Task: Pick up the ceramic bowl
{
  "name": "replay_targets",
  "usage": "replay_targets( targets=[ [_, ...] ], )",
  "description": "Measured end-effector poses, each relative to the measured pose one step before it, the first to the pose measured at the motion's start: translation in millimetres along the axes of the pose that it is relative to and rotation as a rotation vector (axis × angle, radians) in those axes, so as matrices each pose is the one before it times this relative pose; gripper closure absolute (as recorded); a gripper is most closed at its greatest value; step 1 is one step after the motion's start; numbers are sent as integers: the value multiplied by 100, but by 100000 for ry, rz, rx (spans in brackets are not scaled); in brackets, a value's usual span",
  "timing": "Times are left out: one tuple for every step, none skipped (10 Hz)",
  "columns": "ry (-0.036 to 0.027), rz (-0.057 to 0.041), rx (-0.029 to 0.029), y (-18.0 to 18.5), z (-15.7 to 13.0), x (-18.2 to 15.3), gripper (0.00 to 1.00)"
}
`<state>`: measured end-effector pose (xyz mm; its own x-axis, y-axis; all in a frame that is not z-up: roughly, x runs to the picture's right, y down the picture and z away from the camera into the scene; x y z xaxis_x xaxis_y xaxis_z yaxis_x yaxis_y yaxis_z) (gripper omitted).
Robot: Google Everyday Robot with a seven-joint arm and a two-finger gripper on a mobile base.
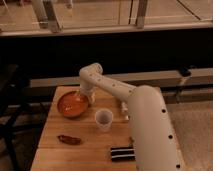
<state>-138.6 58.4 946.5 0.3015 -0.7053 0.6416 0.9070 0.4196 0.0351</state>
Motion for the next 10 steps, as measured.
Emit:
replay_targets(
  targets=[
    [-212, -172, 71, 29, 45, 24, 20],
    [-188, -187, 170, -32, 18, 16, 20],
    [-196, -196, 78, 17, 10, 35, 20],
    [-131, -105, 84, -22, 0, 21, 20],
    [-127, -100, 124, -36, -9, 24, 20],
    [-195, -120, 61, -4, 18, 3, 20],
    [-155, -71, 107, -12, -14, 17, 20],
    [-145, -104, 103, -12, 52, 14, 20],
    [-257, -42, 63, 3, 8, 40, 20],
    [-200, -117, 124, -7, 83, -3, 20]
  ],
)
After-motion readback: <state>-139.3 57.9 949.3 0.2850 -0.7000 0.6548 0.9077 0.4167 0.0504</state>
